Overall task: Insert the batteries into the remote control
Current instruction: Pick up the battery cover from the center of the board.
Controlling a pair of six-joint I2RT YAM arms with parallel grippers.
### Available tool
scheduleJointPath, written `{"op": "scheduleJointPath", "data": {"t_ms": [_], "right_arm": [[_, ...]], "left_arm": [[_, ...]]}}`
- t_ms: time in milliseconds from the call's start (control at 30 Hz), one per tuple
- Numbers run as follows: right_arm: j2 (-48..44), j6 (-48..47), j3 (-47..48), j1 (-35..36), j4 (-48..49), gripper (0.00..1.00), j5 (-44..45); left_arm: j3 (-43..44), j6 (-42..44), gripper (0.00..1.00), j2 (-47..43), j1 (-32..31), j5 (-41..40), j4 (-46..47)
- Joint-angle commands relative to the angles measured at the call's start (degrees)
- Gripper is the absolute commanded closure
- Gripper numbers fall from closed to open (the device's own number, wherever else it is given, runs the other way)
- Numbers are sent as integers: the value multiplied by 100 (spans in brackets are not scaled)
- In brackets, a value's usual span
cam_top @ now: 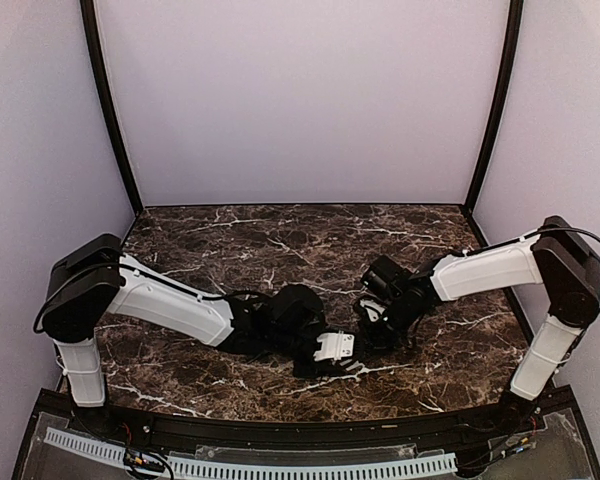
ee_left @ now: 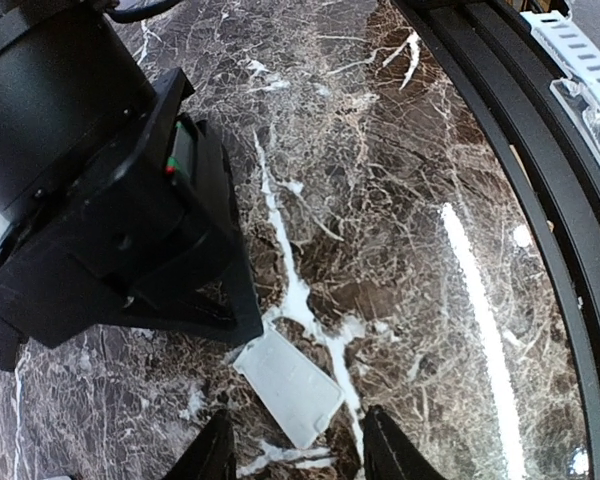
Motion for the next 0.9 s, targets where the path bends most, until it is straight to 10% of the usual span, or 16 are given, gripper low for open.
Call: {"op": "scheduleJointPath", "data": {"t_ms": [0, 300, 867], "right_arm": [[260, 29, -322, 6, -33, 100, 240], [299, 30, -397, -2, 64, 100, 168], [-184, -154, -248, -174, -92, 100, -5]], "left_arm": [[-136, 385, 58, 162, -21, 86, 223], [-254, 880, 61, 303, -21, -167, 409], [-123, 88, 100, 133, -30, -516, 518]]}}
